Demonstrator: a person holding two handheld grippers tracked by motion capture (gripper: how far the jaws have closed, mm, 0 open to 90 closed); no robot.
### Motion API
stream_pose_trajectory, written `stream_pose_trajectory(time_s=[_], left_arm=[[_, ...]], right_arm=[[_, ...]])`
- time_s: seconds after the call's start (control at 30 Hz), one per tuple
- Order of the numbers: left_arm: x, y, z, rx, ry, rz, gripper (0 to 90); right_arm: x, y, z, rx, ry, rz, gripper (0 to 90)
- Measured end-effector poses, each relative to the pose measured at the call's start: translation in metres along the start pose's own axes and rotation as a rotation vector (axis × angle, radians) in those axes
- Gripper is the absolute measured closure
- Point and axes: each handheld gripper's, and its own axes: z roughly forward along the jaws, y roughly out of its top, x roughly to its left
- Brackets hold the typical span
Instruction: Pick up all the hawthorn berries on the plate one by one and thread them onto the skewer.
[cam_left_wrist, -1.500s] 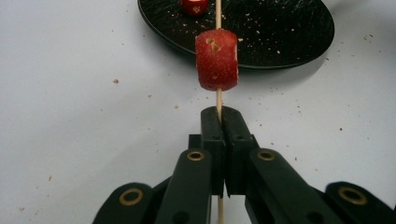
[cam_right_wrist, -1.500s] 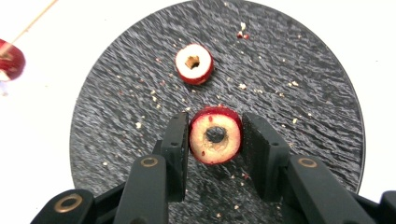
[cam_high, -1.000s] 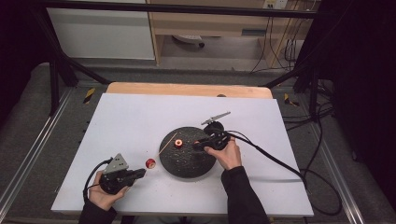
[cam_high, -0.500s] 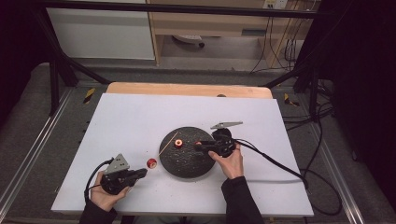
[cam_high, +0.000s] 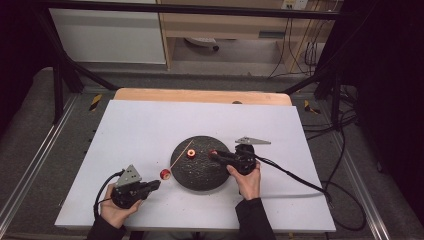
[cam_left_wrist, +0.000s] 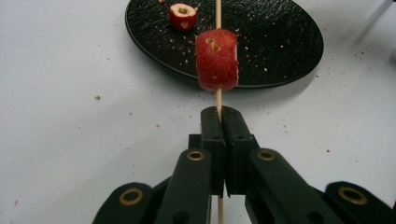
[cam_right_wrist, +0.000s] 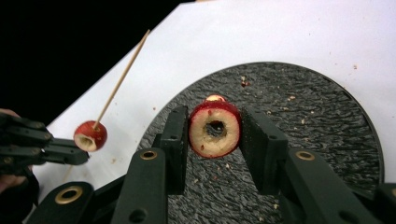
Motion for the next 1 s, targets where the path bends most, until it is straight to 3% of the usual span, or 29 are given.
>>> stream_pose_trajectory(time_s=[0.4, 1.0], left_arm=[[-0.006, 0.005, 0.003, -0.022, 0.003, -0.013, 88.5], [-0.019, 0.016, 0.011, -0.044, 0.012, -0.027, 88.5]], right_arm=[[0.000, -0.003, -0.002, -0.160, 0.027, 0.087, 63.7], [0.001, 0.001, -0.007, -0.366, 0.059, 0.167, 63.7]])
